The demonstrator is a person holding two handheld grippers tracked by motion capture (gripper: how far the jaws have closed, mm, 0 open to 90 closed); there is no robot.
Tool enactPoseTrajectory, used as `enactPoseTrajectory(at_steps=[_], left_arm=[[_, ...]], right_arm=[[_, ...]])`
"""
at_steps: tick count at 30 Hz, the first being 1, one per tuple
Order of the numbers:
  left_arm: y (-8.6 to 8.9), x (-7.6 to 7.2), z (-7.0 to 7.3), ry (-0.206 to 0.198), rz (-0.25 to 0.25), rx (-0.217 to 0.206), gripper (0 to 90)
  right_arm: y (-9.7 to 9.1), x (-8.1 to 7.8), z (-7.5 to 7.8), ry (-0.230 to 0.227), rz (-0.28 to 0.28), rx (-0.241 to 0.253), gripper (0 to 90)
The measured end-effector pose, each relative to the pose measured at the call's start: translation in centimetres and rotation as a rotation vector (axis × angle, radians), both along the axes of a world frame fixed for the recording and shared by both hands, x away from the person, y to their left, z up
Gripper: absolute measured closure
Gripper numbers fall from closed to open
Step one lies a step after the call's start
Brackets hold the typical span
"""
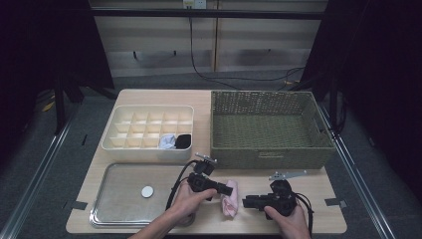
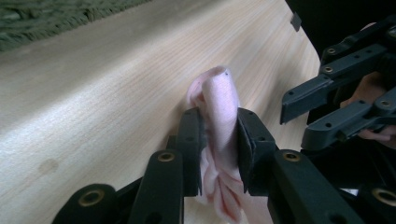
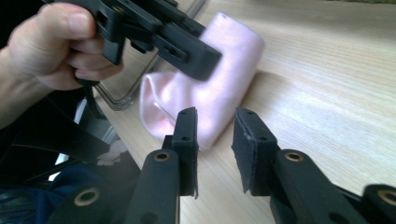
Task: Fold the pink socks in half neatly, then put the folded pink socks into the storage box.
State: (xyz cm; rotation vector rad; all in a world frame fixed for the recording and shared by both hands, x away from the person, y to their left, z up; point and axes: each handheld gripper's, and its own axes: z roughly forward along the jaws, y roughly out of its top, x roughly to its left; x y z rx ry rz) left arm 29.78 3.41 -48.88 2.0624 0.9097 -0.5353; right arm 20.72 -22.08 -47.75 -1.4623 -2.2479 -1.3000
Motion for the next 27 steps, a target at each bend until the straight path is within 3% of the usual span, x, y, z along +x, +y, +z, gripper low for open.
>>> enactPoseTrajectory(at_steps=[7, 11, 27], left_arm=[[1.1, -0.1, 1.5, -0.041, 0.011, -0.02, 73.1], [1.6, 0.0, 1.6, -0.033, 0.012, -0.009, 73.1], [2.5, -0.2, 2.4, -0.055, 0.001, 0.021, 72.8]], right_arm=[[-0.6, 0.0, 0.3, 0.006, -0.026, -0.015, 59.3], [-0.9, 0.0, 0.4, 0.006, -0.042, -0.026, 53.4], [-2.4, 0.3, 1.2, -0.029, -0.107, -0.014, 47.3]])
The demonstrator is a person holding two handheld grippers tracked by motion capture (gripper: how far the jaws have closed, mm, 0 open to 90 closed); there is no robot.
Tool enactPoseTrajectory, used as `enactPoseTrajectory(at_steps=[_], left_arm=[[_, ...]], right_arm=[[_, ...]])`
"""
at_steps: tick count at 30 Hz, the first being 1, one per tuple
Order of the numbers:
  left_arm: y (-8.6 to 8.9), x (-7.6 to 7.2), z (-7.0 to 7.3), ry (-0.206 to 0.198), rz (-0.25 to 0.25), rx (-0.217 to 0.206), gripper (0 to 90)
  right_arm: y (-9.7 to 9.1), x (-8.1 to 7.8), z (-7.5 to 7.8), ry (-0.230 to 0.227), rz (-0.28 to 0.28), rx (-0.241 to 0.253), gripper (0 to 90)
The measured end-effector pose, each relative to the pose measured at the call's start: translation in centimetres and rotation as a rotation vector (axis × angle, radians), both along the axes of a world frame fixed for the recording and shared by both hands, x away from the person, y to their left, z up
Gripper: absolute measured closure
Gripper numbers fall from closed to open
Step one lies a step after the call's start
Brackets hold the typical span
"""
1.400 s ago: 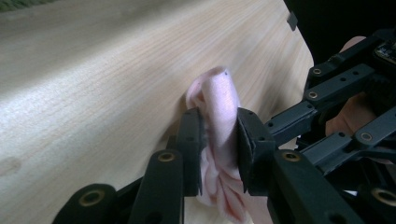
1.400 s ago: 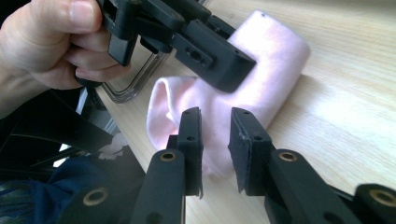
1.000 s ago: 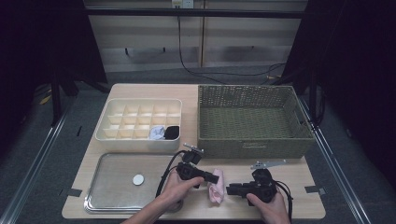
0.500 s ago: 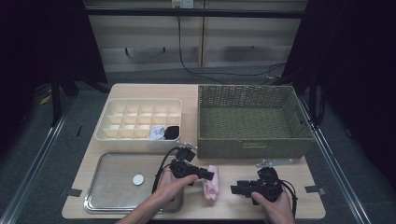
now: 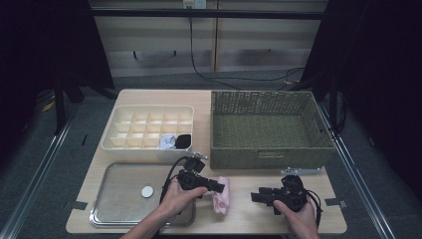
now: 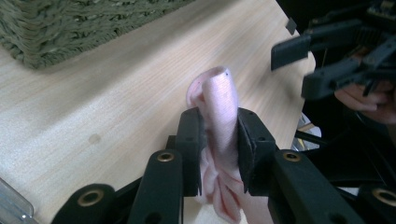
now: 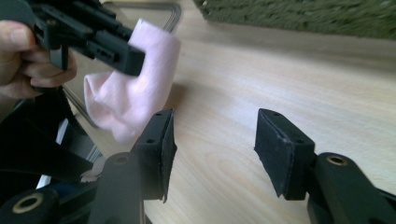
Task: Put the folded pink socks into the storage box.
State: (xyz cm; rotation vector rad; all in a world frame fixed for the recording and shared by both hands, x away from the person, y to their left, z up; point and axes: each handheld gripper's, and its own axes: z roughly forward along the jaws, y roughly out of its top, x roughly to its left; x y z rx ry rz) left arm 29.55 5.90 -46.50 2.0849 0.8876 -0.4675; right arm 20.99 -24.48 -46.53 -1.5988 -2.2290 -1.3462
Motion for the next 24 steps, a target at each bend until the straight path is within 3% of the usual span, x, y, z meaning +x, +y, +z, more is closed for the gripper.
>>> enactPoseTrajectory(at_steps=[5, 12, 24], left_arm=[[0.6, 0.0, 0.7, -0.009, 0.007, -0.006, 72.8], [1.3, -0.3, 0.9, -0.012, 0.01, -0.003, 72.7], [3.9, 0.2, 2.0, -0.022, 0.033, -0.014, 72.7]], right_arm=[[-0.6, -0.2, 0.3, -0.024, -0.025, -0.005, 46.4], [-1.1, -0.5, 0.5, -0.036, -0.069, -0.053, 42.1], [-1.6, -0.6, 0.7, -0.038, -0.094, -0.041, 38.9]])
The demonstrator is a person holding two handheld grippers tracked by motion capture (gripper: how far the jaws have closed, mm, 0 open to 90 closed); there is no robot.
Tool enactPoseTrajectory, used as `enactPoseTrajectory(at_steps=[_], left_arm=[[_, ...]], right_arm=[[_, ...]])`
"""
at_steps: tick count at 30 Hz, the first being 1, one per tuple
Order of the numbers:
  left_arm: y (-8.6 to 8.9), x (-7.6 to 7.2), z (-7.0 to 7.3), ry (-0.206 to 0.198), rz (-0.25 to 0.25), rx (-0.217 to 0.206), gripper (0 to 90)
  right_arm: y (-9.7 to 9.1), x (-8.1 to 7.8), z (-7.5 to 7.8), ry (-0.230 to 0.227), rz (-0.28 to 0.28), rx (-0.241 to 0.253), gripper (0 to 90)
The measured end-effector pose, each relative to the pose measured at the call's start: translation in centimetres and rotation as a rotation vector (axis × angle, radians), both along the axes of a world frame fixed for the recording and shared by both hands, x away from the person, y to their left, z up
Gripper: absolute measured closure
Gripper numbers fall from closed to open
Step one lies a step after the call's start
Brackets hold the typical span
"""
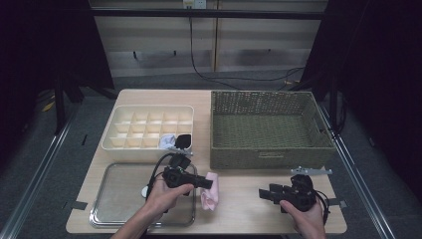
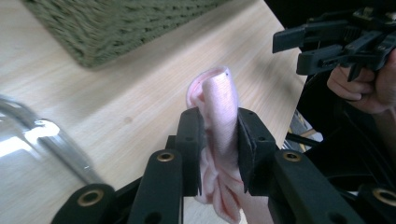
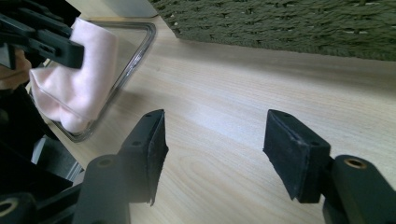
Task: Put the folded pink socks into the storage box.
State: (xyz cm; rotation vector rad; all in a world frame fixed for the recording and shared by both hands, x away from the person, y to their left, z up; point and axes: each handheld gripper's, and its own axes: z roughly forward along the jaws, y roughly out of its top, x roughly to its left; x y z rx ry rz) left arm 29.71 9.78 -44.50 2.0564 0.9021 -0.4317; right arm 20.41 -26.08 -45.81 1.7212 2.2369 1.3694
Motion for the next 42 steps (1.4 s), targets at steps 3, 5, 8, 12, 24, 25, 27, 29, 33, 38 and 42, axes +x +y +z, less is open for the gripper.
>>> enactPoseTrajectory(at_steps=[3, 5, 8, 12, 24, 25, 27, 29, 33, 38, 42], left_arm=[[0.6, 0.1, 0.0, 0.001, 0.01, 0.004, 72.7], [1.0, 0.2, 0.1, 0.004, 0.015, -0.001, 72.7], [1.5, 0.3, 0.2, 0.007, 0.034, -0.006, 72.7], [2.2, 0.6, 0.6, -0.001, 0.037, -0.009, 72.7], [3.9, 1.3, 1.8, -0.021, 0.06, -0.006, 72.6], [4.0, 1.4, 1.9, -0.029, 0.056, 0.002, 72.6], [4.3, 1.5, 2.2, -0.039, 0.064, 0.004, 72.6], [4.5, 1.7, 2.5, -0.04, 0.067, 0.004, 72.6], [5.0, 2.3, 3.0, -0.043, 0.083, 0.0, 72.6], [5.8, 2.7, 3.6, -0.048, 0.097, -0.003, 72.7], [6.5, 2.9, 4.0, -0.051, 0.105, -0.004, 72.6]], right_arm=[[-0.2, 0.1, 0.0, 0.0, -0.003, -0.008, 37.9], [-0.3, 0.3, 0.0, 0.002, -0.001, -0.016, 37.9], [-0.3, 0.4, -0.1, 0.003, 0.002, -0.029, 37.7], [-0.4, 0.3, -0.6, 0.002, 0.001, -0.022, 37.7], [-0.4, 0.3, -0.7, -0.007, 0.004, -0.017, 37.3], [-0.4, 0.3, -0.7, -0.003, 0.005, -0.016, 37.3], [-0.4, 0.2, -0.8, -0.007, 0.011, -0.02, 37.0], [-0.4, 0.3, -0.8, -0.004, 0.01, -0.015, 36.9], [-0.3, 0.3, -0.8, -0.001, 0.01, -0.019, 36.9], [-0.4, 0.3, -0.8, -0.003, 0.007, -0.017, 36.9], [-0.4, 0.3, -0.7, -0.002, 0.006, -0.017, 36.8]])
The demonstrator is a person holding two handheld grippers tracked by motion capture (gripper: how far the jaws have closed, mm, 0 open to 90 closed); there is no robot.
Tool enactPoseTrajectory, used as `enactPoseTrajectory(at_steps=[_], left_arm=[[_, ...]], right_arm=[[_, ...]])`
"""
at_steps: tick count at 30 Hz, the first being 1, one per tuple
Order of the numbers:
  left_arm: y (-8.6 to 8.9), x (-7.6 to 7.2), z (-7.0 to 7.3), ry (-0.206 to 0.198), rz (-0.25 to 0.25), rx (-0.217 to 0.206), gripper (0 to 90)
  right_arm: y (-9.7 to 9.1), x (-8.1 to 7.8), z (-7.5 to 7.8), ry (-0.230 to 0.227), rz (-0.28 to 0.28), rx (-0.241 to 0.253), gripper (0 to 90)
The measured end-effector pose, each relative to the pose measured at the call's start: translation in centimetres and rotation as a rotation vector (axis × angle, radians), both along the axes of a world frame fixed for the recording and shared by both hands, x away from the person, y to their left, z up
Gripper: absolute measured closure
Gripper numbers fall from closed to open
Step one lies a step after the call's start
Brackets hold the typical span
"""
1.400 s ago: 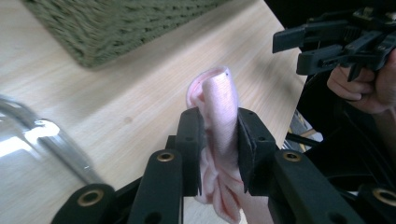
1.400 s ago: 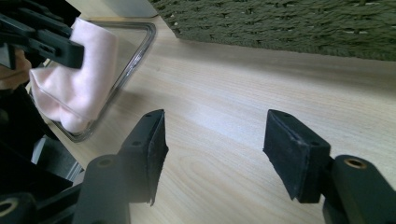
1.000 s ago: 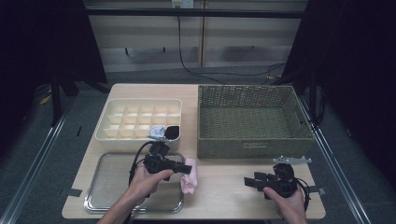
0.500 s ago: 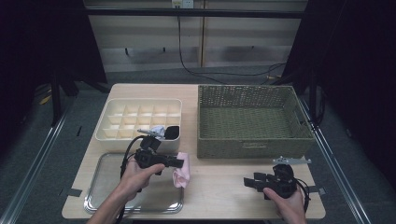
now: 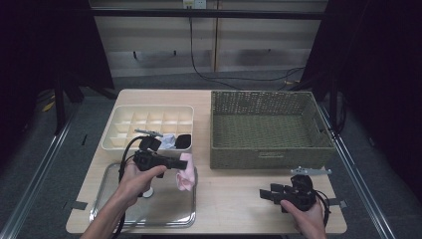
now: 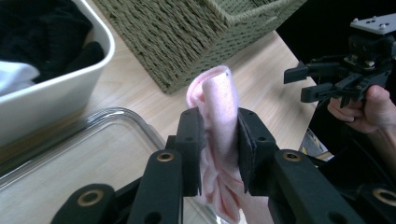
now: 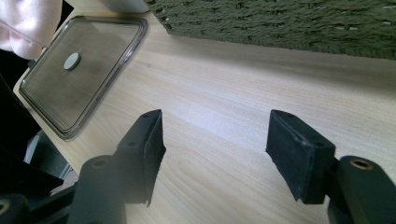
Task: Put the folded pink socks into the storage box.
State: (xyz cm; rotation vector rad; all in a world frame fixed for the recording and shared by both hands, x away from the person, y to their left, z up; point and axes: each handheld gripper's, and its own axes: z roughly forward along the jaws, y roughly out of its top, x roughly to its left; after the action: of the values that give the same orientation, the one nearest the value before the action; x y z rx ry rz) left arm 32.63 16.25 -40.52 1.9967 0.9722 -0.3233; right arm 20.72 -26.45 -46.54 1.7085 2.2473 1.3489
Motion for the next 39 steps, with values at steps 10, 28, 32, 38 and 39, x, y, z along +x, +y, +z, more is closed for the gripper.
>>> enactPoseTrajectory(at_steps=[10, 28, 32, 38, 39], left_arm=[[1.5, 0.8, 0.8, -0.007, 0.034, 0.0, 72.6], [4.3, 2.2, 2.1, -0.028, 0.113, 0.014, 72.7], [4.8, 2.6, 2.3, -0.026, 0.118, 0.019, 72.6], [5.6, 3.3, 3.1, -0.03, 0.147, 0.041, 72.6], [5.8, 3.4, 3.1, -0.029, 0.151, 0.037, 72.6]], right_arm=[[0.0, 0.1, -0.1, 0.006, 0.001, 0.001, 36.7], [0.0, 0.1, -0.2, 0.009, 0.004, 0.0, 36.6], [0.0, 0.2, -0.2, 0.013, 0.004, 0.001, 36.5], [-0.1, 0.2, -0.2, 0.014, 0.004, 0.004, 36.4], [-0.1, 0.2, -0.2, 0.014, 0.004, 0.005, 36.3]])
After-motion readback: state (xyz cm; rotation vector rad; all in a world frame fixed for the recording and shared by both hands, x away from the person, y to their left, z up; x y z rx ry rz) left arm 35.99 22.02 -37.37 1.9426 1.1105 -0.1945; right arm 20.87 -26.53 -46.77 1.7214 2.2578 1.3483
